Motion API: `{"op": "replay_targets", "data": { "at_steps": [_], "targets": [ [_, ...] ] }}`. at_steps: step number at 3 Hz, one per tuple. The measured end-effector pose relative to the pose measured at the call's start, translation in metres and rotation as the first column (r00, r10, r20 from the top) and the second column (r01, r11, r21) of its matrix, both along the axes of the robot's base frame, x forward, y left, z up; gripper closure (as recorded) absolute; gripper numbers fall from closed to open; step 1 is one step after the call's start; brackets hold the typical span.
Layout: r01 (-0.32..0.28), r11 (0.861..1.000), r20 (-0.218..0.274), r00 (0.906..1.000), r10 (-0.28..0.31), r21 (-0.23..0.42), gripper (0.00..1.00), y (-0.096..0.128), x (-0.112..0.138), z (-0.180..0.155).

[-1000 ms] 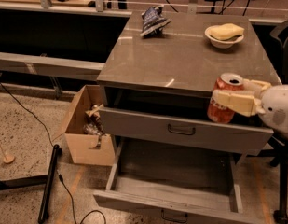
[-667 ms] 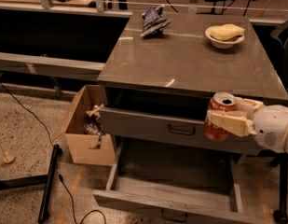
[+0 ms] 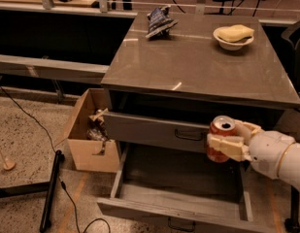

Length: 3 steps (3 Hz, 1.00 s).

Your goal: Place coke can into middle drawer

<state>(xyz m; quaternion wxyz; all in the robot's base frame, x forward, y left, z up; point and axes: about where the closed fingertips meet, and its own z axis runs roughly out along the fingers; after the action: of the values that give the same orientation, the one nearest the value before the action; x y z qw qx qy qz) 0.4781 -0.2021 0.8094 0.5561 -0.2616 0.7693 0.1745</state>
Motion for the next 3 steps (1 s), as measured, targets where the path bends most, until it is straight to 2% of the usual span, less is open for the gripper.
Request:
{"op": "replay_targets", "data": {
  "at_steps": [1, 2, 3],
  "targets": [
    [-0.002, 1.000, 0.000, 1.0000, 0.002, -0.002, 1.00, 0.011, -0.001, -0.054],
    [-0.070, 0.997, 0.073, 0.9947, 0.072, -0.026, 1.00, 0.027, 0.014, -0.096],
    [-0.185, 0.981, 0.161, 0.9683, 0.191, -0.050, 1.00, 0.041, 0.033, -0.147]
  ]
}}
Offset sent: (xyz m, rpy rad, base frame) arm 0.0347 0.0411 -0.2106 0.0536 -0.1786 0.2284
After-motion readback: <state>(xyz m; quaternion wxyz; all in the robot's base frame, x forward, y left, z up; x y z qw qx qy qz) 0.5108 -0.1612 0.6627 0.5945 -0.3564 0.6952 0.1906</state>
